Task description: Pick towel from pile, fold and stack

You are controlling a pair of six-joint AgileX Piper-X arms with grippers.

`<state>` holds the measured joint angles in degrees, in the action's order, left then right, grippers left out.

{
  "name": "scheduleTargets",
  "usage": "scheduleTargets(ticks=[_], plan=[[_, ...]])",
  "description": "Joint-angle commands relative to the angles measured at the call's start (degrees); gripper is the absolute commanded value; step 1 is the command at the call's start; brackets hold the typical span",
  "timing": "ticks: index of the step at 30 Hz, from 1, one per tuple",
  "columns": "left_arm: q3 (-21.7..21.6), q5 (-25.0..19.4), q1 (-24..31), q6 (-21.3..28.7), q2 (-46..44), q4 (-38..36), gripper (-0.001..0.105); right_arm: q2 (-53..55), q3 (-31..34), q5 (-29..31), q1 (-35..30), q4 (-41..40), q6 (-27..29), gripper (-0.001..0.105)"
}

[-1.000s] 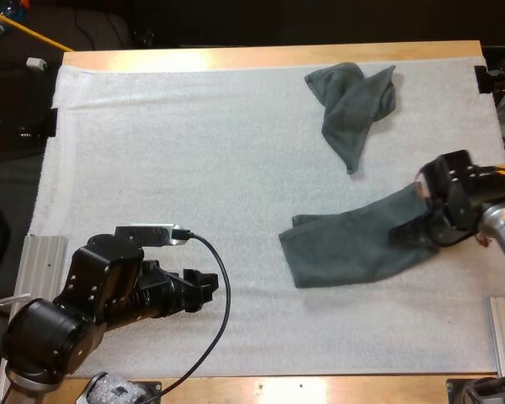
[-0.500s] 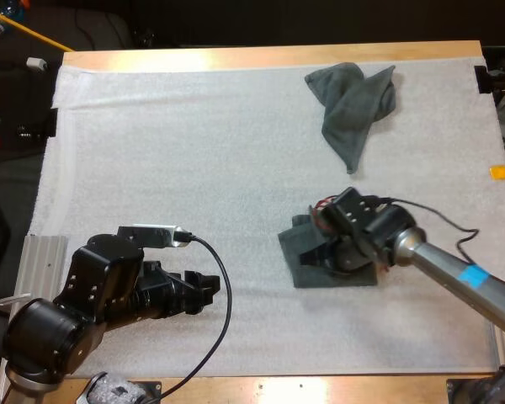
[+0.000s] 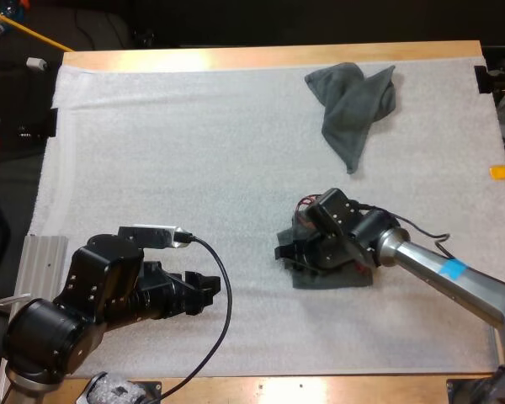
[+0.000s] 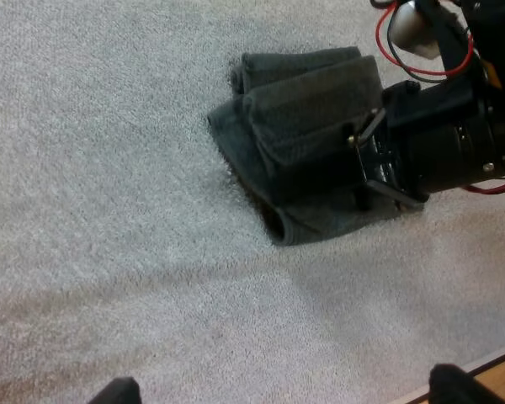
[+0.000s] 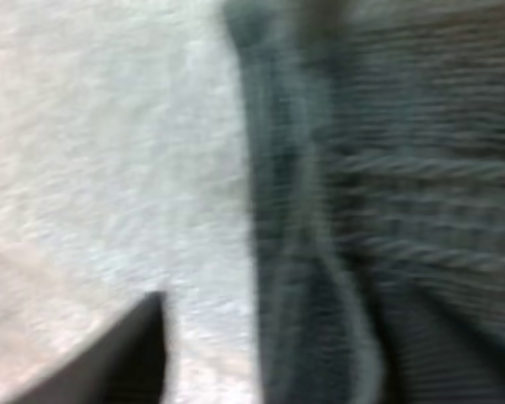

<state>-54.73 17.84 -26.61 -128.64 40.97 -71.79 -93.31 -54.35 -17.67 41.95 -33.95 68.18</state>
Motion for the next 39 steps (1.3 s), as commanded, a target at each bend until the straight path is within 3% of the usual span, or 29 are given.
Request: scheduleTargets(ticks=[1, 12, 17, 22, 28, 39], plan=[[-0.2, 0.4, 0.1, 0.2, -0.4, -0.1, 0.065, 0.2, -0.2, -1.7, 0.4, 0.8, -0.1, 0.085], [-0.2, 0.4, 0.1, 0.4, -0.4, -0.1, 0.065, 0.5, -0.2, -4.4, 4.3, 2.0, -0.3, 0.078], [-0.2, 0.4, 0.1, 1.3, -0.4, -0.1, 0.065, 3.9, -0.2, -2.4, 4.3, -1.2, 1.4, 0.078], [-0.2, 0.4, 0.1, 1.7, -0.4, 0.0, 0.065, 12.5, -0.4, 7.3, 4.3, -6.0, 4.6, 0.078], [-0.2, 0.4, 0.1, 2.8, -0.4, 0.6, 0.065, 25.1, -0.4, 14.5, 4.3, -13.5, 7.8, 0.078], [-0.2, 0.4, 0.1, 2.9, -0.4, 2.5, 0.065, 48.6, -0.4, 15.3, 4.3, -27.0, 7.9, 0.078]])
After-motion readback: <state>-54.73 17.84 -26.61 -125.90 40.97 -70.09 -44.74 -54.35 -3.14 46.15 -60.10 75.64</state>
